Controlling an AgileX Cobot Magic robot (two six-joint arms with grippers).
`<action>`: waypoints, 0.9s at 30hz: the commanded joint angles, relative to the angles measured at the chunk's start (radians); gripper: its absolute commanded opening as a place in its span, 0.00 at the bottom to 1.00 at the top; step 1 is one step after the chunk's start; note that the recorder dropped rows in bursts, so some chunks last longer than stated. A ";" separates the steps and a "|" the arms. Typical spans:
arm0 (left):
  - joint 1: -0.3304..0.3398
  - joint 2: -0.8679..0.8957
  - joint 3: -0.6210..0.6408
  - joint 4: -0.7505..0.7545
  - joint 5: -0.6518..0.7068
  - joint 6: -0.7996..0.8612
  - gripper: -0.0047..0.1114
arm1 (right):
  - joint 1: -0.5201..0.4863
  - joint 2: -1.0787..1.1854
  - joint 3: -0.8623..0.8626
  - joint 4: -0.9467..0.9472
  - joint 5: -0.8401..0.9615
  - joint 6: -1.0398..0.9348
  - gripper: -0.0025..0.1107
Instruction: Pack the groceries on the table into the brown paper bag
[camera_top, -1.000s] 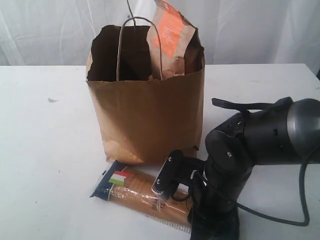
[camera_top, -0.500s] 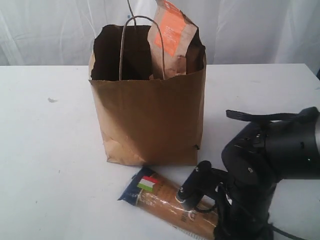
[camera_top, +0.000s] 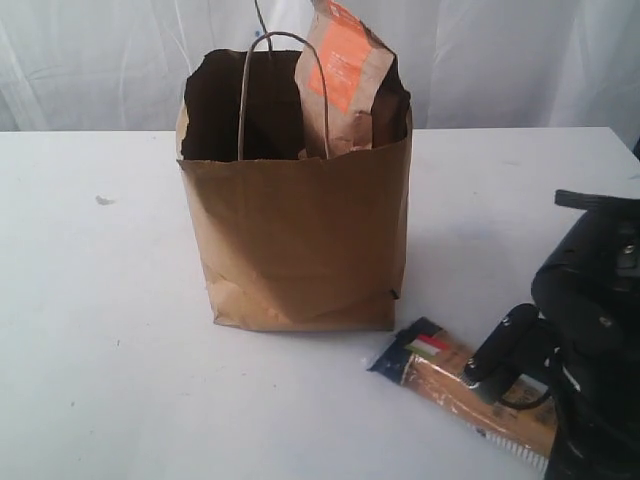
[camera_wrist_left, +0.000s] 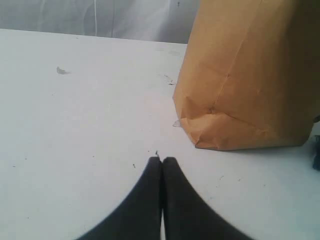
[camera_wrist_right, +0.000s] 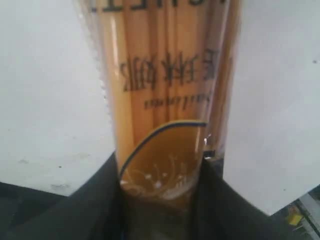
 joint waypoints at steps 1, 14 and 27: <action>0.001 -0.005 0.003 -0.011 -0.003 -0.002 0.04 | -0.075 -0.028 0.000 -0.042 0.029 0.036 0.02; 0.001 -0.005 0.003 -0.011 -0.003 -0.002 0.04 | -0.255 -0.028 0.000 0.112 -0.309 0.175 0.02; 0.001 -0.005 0.003 -0.011 -0.003 -0.002 0.04 | -0.260 0.082 0.000 0.162 -0.314 0.157 0.68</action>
